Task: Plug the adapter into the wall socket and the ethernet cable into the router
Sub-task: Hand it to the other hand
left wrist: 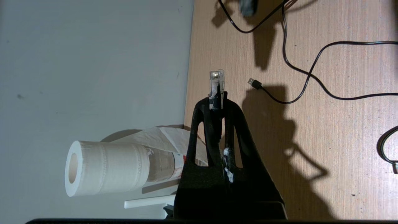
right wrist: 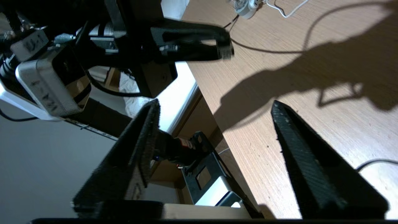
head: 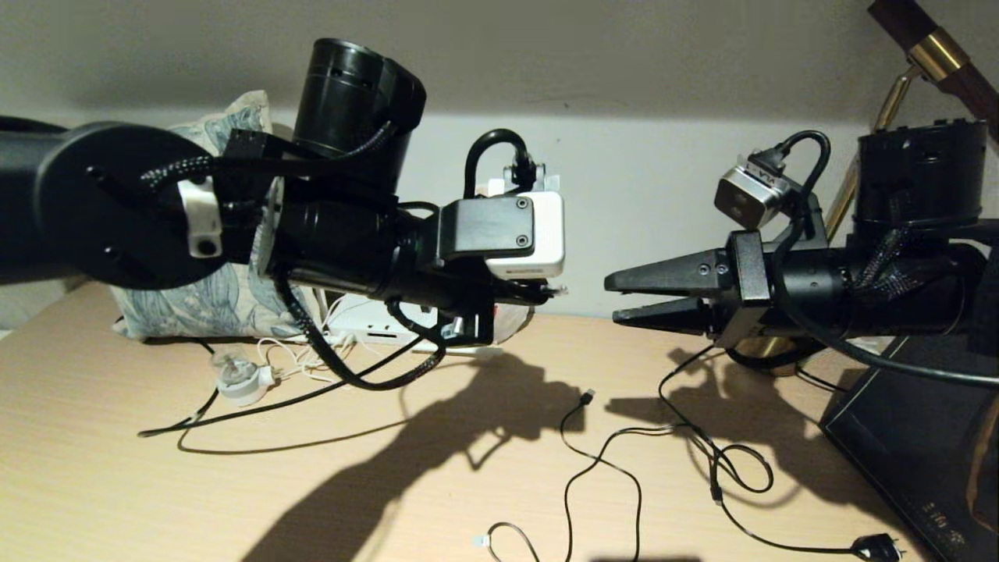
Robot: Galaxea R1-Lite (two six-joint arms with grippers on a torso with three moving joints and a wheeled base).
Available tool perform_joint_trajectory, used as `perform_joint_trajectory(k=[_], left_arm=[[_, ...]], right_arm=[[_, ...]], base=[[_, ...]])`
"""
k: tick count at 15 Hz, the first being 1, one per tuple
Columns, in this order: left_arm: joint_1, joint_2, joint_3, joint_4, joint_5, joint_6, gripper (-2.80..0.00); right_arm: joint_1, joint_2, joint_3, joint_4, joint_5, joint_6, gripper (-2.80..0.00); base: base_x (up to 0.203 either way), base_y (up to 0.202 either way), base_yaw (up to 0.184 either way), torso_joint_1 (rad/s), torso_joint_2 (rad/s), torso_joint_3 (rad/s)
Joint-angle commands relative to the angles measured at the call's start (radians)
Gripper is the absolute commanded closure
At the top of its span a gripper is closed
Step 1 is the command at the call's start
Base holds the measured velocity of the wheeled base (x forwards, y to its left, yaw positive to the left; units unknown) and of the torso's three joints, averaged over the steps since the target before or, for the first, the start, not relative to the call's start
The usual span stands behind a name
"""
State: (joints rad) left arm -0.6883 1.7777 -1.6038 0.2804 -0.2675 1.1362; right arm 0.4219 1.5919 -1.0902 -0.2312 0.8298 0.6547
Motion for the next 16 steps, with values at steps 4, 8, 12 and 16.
perform_joint_trajectory(k=[4,8,12,16], left_arm=[[-0.013,-0.017,0.032,-0.032,-0.011,-0.002,0.0],[-0.017,-0.049,0.08,-0.06,-0.025,-0.004,0.0],[-0.034,-0.061,0.101,-0.063,-0.025,-0.011,0.0],[-0.039,-0.063,0.114,-0.087,-0.027,-0.012,0.0]], right_arm=[[0.041,0.04,-0.021,-0.042,0.005,0.011,-2.8],[0.055,0.068,-0.025,-0.087,0.004,0.018,-2.8],[0.055,0.096,-0.056,-0.093,0.002,0.048,-2.8],[0.055,0.103,-0.094,-0.091,0.001,0.079,-2.8]], base=[[0.0,0.0,0.0,0.0,0.0,0.0],[0.0,0.0,0.0,0.0,0.0,0.0],[0.0,0.0,0.0,0.0,0.0,0.0],[0.0,0.0,0.0,0.0,0.0,0.0]])
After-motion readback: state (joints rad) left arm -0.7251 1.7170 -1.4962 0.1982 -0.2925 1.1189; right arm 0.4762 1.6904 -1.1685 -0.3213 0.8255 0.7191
